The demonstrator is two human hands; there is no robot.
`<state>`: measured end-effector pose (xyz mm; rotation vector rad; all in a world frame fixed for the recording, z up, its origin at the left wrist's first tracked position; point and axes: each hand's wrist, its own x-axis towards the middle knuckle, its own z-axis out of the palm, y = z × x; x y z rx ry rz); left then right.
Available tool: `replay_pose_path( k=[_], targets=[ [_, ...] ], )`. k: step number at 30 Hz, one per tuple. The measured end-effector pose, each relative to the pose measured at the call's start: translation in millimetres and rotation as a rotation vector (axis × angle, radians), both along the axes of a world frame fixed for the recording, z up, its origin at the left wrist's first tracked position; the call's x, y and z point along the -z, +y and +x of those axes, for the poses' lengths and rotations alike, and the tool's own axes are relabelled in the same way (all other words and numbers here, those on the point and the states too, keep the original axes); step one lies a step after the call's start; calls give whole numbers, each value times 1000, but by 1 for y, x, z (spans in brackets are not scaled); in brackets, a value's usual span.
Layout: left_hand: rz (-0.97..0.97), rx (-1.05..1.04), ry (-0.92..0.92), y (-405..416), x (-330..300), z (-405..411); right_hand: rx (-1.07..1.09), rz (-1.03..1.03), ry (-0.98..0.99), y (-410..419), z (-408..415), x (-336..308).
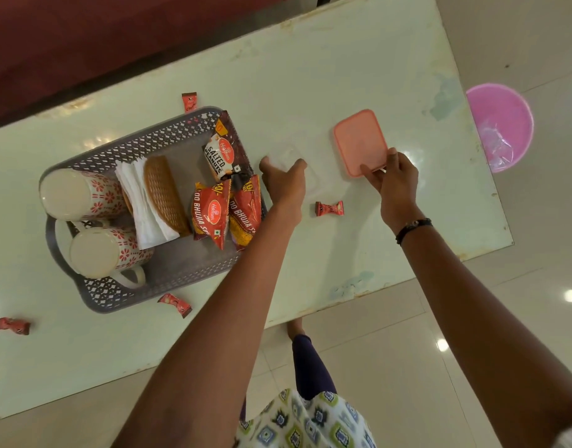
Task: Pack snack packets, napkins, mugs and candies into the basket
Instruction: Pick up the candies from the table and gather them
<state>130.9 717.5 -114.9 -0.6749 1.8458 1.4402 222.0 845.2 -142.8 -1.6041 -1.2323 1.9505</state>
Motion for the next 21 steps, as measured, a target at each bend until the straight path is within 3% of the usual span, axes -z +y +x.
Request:
replay_pose_path(
  k=[5, 10, 17, 21],
  targets=[
    [-69, 120, 100, -2, -6, 2, -59, 28, -109, 8, 6, 8],
    [-95, 213, 176, -13, -16, 24, -188, 536, -425, -17, 24, 1],
    [-146, 522, 462, -47, -15, 91, -905, 933, -298, -84, 43, 11],
    [-120, 703, 536, -70, -12, 104, -969, 1044, -358, -89, 41, 13]
  ],
)
